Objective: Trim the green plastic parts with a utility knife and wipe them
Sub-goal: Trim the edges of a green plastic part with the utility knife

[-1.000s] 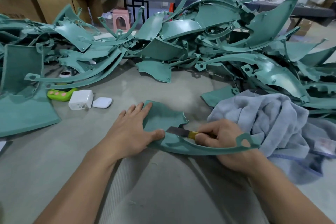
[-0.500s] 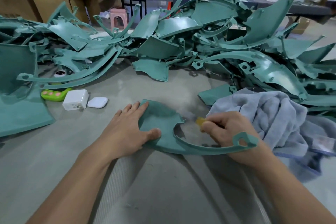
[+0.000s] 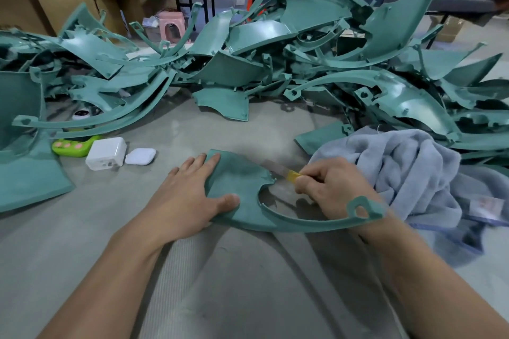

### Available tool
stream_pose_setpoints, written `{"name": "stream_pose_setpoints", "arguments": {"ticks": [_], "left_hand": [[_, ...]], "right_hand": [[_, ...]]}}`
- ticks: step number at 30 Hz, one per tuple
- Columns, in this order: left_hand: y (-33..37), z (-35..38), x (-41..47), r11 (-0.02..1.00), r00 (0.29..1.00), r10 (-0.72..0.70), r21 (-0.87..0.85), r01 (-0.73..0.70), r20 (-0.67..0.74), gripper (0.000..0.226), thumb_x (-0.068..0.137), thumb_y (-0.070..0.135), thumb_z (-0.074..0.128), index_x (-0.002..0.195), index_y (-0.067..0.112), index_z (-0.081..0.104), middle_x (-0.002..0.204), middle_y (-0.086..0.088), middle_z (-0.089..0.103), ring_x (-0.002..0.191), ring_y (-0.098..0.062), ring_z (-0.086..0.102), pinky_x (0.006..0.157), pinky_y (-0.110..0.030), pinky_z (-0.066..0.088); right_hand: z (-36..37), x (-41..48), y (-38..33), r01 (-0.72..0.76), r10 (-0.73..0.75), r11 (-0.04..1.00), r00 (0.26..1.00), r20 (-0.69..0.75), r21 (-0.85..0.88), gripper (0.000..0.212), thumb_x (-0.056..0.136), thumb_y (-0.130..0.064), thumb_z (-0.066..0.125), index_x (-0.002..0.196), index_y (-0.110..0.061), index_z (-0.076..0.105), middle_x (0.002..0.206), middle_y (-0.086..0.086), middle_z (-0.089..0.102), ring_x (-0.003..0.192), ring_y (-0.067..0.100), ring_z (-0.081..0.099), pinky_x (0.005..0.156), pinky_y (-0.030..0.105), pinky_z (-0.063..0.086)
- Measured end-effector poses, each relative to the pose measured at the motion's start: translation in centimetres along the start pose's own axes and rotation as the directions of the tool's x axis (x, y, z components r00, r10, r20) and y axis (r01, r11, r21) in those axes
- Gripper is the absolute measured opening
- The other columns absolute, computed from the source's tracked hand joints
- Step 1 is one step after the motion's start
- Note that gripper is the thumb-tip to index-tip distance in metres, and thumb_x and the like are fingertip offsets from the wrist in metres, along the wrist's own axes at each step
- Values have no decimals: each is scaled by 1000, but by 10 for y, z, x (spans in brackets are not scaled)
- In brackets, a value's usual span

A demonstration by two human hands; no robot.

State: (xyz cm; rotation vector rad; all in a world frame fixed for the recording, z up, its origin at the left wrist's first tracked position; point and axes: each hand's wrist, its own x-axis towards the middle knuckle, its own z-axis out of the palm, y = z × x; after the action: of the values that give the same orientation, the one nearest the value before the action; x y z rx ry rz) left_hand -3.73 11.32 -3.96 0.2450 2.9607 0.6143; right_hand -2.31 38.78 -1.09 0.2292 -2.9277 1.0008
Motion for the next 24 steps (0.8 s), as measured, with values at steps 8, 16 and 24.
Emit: {"name": "stream_pose_setpoints", "arguments": {"ticks": [8, 16, 24], "left_hand": [[-1, 1, 0, 1000, 1000, -5, 4, 5, 6, 110, 67, 88, 36, 161, 41, 3, 171, 10, 2, 157, -12, 1, 128, -39, 5], [1, 0, 1, 1000, 1000, -12, 16, 12, 14, 102, 78, 80, 47, 161, 40, 3, 171, 8, 3, 157, -13, 1, 128, -39, 4], [4, -2, -1, 1000, 1000, -16, 8, 16, 16, 98, 83, 76, 52, 161, 40, 4, 171, 8, 3, 157, -11, 2, 128, -38, 3]], "right_hand": [[6, 3, -2, 53, -55, 998, 997, -60, -37, 25, 98, -30, 64, 80, -15, 74, 65, 2, 67, 64, 17, 60, 62, 34, 48], [3, 3, 0, 61, -62, 998, 995, -84, -12, 21, 97, -28, 66, 80, -21, 77, 64, -1, 67, 63, 15, 59, 62, 33, 49], [-6, -13, 7, 102, -89, 983, 992, -93, 152, 13, 92, -24, 72, 83, -28, 81, 62, -10, 68, 53, 2, 55, 53, 16, 43]]}}
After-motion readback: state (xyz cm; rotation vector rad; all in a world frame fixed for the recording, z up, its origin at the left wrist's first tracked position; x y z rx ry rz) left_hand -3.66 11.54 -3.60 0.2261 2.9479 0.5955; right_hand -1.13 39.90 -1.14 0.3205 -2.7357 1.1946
